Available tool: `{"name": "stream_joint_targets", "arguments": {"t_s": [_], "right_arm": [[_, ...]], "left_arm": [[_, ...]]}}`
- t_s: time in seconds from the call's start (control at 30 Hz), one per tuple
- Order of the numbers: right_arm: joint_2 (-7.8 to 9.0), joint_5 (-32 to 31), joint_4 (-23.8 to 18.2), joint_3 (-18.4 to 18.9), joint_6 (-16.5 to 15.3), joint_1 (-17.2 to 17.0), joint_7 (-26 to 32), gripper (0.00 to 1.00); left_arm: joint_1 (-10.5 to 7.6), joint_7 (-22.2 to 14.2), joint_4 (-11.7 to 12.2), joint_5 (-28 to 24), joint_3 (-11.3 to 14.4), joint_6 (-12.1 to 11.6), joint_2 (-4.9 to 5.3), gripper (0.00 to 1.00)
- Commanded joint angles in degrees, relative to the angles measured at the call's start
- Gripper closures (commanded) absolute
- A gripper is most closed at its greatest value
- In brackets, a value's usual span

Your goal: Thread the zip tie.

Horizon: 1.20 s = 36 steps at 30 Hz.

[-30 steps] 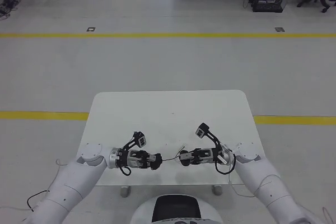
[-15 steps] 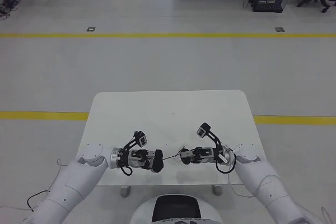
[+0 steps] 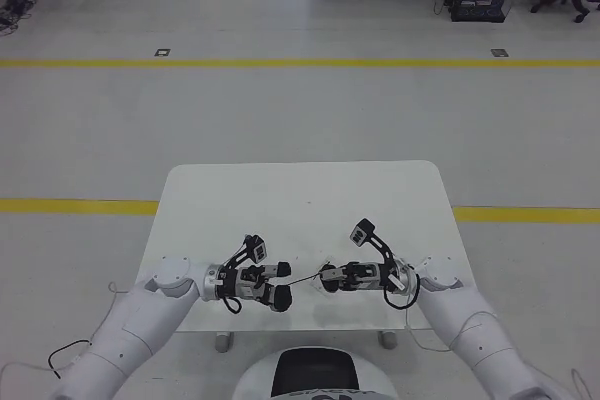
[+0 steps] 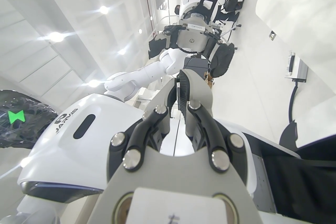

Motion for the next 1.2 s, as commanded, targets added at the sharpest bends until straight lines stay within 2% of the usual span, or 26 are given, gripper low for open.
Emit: {"name": "stream_joint_targets", "arguments": {"t_s": [0.0, 0.03, 0.17, 0.3, 0.4, 0.5, 0.67, 0.8, 1.17], "right_arm": [[0.0, 0.01, 0.0, 0.0, 0.0, 0.0, 0.0, 1.0], [0.0, 0.01, 0.0, 0.0, 0.0, 0.0, 0.0, 1.0], [-0.14, -0.11, -1.22, -0.59, 0.0, -0.85, -3.24, 1.0], [-0.29, 0.73, -1.62, -0.44, 0.0, -1.53, -5.06, 1.0], [-0.39, 0.71, -1.09, -0.43, 0.0, -1.58, -5.01, 1.0], [-0.38, 0.3, -1.01, -0.15, 0.0, -1.48, -5.23, 1.0], [-0.38, 0.3, -1.01, -0.15, 0.0, -1.48, -5.23, 1.0], [-0.26, -0.57, -2.66, -0.23, 0.47, -2.36, -8.1, 1.0], [0.37, -0.65, -4.03, 0.49, 0.51, -3.4, -9.08, 1.0]], "left_arm": [[0.0, -0.01, 0.0, -0.01, 0.0, 0.01, 0.0, 0.0], [0.0, -0.01, 0.0, -0.01, 0.0, 0.01, 0.0, 0.0], [-0.07, 5.82, -1.55, 2.82, 1.29, -0.19, -0.32, 0.0], [-0.78, 9.5, -2.27, 4.65, 3.17, -0.26, -0.86, 0.0], [-1.03, 12.01, -2.26, 4.22, 3.87, -1.5, -1.26, 0.0], [-1.32, 12.73, -2.05, 4.47, 3.89, -3.4, -1.37, 0.0], [-1.32, 12.73, -2.05, 4.47, 3.89, -3.4, -1.37, 0.0], [-1.04, 14.5, -2.85, 5.06, 4.32, -3.04, -1.43, 0.0], [-1.24, 14.87, -2.71, 4.83, 4.45, -3.22, -1.37, 0.0]]}}
